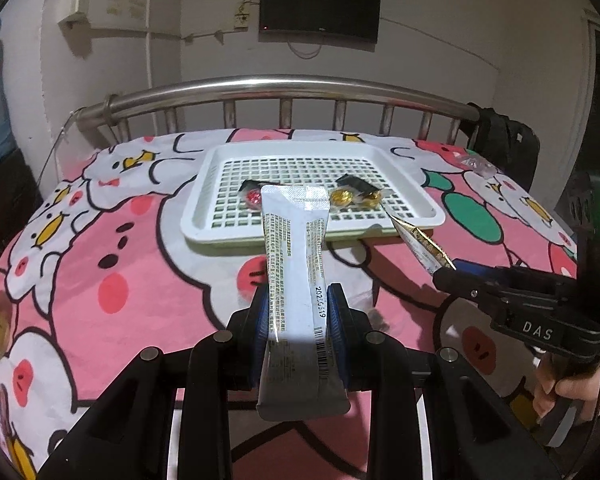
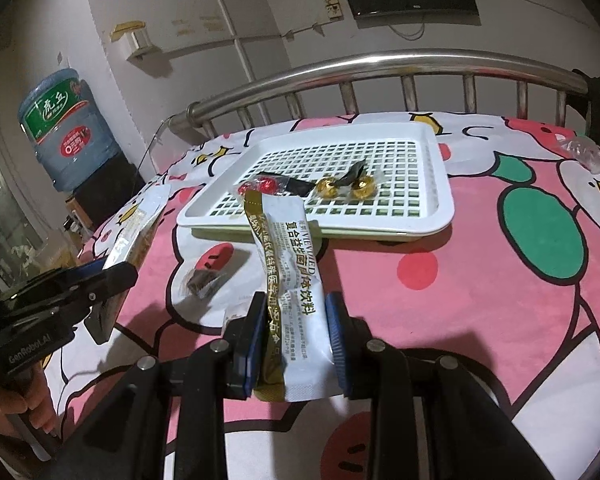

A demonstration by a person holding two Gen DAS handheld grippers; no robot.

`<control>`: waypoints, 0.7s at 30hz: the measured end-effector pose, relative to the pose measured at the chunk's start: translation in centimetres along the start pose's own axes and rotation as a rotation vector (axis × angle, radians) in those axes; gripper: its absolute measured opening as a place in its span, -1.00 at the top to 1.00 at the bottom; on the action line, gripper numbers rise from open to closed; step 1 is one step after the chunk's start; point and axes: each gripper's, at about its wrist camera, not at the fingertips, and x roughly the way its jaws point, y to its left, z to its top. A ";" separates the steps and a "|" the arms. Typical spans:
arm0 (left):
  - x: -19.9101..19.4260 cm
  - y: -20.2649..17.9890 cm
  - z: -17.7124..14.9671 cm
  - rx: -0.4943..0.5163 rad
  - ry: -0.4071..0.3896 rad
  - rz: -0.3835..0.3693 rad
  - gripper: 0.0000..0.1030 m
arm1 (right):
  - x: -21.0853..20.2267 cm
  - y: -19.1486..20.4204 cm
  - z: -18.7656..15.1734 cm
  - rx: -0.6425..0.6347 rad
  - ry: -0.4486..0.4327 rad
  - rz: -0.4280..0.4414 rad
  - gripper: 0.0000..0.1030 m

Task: Organize snacks
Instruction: 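Lift both stick packets and carry them over the tray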

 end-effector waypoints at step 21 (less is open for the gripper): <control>-2.1 1.7 5.1 -0.052 -0.133 -0.069 0.51 | -5.2 -0.4 3.6 0.068 -0.144 -0.006 0.38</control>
